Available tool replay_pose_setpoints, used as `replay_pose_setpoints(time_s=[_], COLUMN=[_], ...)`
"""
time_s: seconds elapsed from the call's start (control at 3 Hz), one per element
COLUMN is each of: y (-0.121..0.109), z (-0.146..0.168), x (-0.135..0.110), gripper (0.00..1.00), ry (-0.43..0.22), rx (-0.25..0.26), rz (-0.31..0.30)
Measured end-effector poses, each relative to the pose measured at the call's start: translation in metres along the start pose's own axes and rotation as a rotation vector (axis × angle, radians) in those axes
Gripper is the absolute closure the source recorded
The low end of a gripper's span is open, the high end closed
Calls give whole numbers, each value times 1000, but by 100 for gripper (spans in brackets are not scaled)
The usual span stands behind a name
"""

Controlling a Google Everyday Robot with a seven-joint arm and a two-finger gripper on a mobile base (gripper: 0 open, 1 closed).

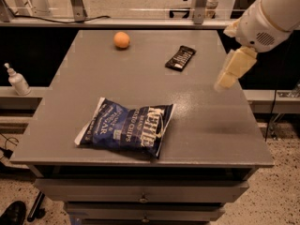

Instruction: Pick orange

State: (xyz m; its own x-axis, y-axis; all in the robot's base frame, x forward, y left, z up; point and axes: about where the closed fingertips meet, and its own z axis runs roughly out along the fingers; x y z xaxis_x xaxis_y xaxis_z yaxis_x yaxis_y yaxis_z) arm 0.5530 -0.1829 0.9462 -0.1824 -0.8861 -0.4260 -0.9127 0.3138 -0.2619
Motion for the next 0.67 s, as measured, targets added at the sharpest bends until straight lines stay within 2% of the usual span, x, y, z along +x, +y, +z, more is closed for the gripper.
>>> replay_pose_setpoints(time_s=[0.33,0.67], y=[-28,-54], z=[30,59], x=[-27,-62], gripper=[0,0], ry=[-79,-194], rx=[39,93], rz=[31,114])
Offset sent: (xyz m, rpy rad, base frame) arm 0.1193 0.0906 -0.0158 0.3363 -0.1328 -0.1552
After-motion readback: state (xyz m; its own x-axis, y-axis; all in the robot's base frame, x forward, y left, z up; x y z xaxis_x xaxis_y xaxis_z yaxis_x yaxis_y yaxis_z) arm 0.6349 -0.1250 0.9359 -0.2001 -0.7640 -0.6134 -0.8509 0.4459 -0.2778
